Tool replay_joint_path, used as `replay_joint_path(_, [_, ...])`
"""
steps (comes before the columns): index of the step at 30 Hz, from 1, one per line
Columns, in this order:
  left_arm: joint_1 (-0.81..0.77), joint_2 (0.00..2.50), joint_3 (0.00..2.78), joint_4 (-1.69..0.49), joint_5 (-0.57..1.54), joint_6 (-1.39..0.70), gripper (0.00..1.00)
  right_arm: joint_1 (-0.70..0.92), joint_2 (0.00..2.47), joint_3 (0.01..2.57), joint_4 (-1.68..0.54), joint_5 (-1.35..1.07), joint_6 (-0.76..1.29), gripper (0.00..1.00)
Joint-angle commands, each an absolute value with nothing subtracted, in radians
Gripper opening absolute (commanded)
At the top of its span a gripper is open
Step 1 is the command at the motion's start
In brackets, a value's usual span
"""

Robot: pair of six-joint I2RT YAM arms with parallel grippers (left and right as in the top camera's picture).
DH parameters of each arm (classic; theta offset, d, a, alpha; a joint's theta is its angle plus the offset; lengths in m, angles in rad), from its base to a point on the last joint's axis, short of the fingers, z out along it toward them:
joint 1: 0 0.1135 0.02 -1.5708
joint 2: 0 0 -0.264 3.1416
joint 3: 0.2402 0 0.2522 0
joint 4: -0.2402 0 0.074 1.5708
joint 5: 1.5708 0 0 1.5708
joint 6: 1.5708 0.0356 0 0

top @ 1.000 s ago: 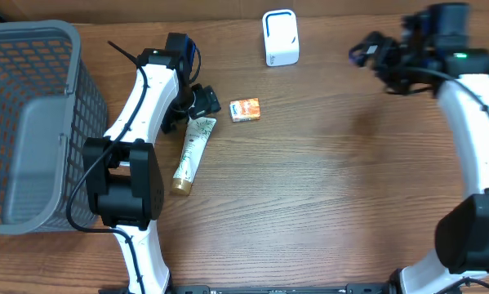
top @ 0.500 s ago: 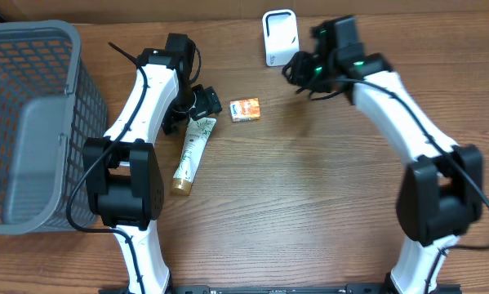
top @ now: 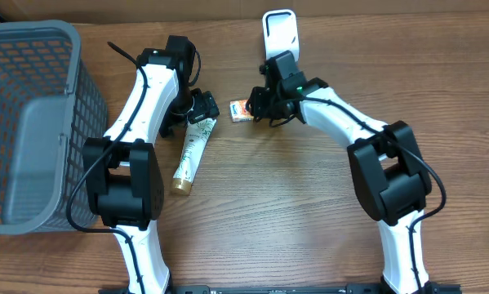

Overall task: Scan the item barcode
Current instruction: 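Return the empty right gripper toward the orange Kleenex pack, then grasp the orange Kleenex pack with the right gripper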

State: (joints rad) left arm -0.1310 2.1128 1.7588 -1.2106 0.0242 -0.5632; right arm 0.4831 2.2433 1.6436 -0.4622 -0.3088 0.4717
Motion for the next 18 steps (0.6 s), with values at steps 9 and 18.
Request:
replay_joint_path(9, [-0.139,2.111,1.769,-1.219,0.007,-0.561,1.0,0.482,2.254,1.666,-0.656,-0.327,0.472,0.09])
replay_joint_path(18, [-0.139,2.111,1.769,-1.214,-0.001,-0.561,1.0,0.478,2.149,1.796,-1.017,-0.336,0.381,0.24])
